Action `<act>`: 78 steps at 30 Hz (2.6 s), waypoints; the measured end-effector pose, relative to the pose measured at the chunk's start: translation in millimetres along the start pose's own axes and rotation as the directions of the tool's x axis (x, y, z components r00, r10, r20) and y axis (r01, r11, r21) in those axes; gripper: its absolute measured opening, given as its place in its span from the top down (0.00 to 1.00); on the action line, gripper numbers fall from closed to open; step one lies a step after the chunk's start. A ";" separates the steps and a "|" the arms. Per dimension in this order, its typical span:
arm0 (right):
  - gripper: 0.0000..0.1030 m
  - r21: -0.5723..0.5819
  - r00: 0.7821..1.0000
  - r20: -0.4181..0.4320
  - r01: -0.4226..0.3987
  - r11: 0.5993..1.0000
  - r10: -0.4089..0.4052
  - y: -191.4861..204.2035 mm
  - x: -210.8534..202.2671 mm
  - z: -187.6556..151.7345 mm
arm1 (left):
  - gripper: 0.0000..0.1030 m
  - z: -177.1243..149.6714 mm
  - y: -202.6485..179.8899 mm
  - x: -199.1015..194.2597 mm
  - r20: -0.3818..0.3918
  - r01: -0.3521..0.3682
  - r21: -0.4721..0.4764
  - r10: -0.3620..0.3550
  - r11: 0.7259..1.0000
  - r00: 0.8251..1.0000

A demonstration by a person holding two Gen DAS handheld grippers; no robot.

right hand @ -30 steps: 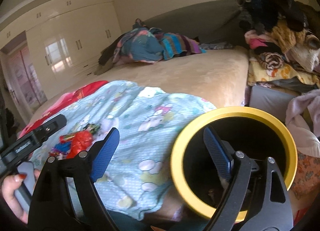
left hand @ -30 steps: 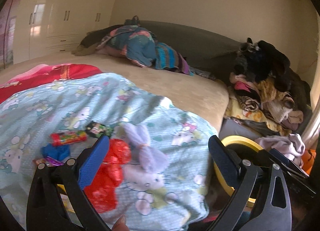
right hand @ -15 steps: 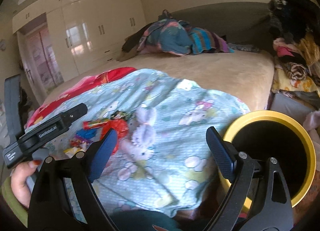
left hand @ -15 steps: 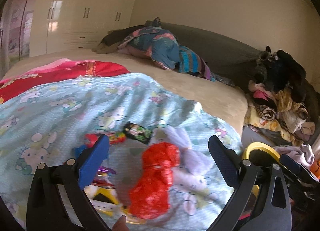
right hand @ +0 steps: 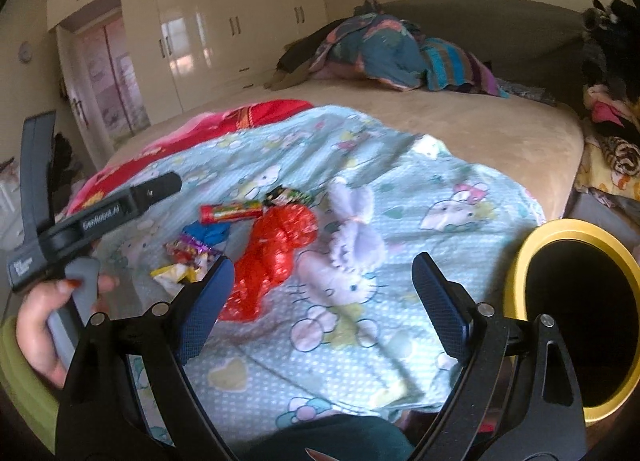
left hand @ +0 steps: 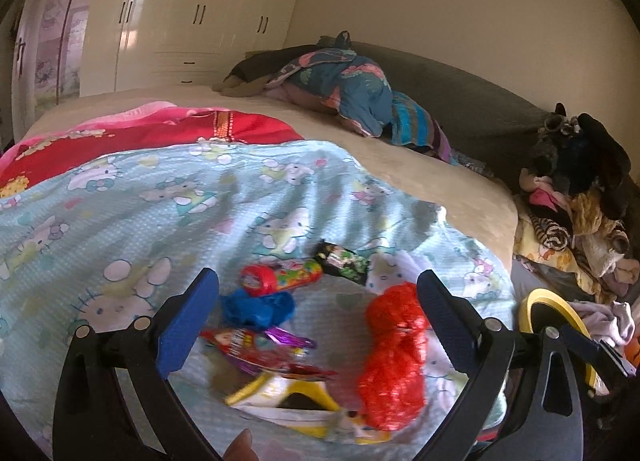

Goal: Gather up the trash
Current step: 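Close the left gripper on the red round tin while the right closes on the red plastic bag, then carry the red tin in the left gripper and red bag in the right toward the yellow-rimmed bin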

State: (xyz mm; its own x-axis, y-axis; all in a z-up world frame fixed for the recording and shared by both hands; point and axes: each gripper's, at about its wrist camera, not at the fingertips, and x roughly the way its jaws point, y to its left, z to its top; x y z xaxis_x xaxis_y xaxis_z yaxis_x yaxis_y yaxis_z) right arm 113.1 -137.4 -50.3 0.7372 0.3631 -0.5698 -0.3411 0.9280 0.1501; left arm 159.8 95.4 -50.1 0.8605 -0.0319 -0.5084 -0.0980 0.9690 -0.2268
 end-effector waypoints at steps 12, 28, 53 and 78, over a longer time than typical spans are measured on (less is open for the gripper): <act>0.20 -0.014 0.995 -0.095 -0.025 1.000 0.023 23.6 39.8 -5.5 | 0.23 7.7 36.5 40.2 -0.166 0.018 0.026 -0.013 0.999 0.986; 0.22 -0.004 0.977 -0.207 -0.061 0.998 0.059 40.6 85.8 -10.8 | 0.45 10.4 55.1 103.6 -0.337 0.067 -0.035 -0.074 0.997 0.939; 0.88 0.050 0.963 -0.197 -0.175 0.983 0.182 31.9 83.7 -21.2 | 0.67 11.7 38.7 95.6 -0.302 0.097 -0.121 -0.130 0.988 0.945; 0.90 -0.072 0.991 -0.031 -0.136 0.988 0.134 18.5 5.0 -21.4 | 0.68 16.0 -24.5 -28.4 -0.051 0.210 -0.073 -0.213 0.975 0.976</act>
State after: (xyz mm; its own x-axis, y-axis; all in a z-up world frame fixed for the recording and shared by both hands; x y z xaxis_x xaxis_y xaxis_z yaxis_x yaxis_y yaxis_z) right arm 98.0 -120.2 -67.7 0.6665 0.4810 -0.5696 -0.4790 0.8617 0.1673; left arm 145.8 76.5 -16.8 0.8347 -0.2506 -0.4903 0.0484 0.9204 -0.3880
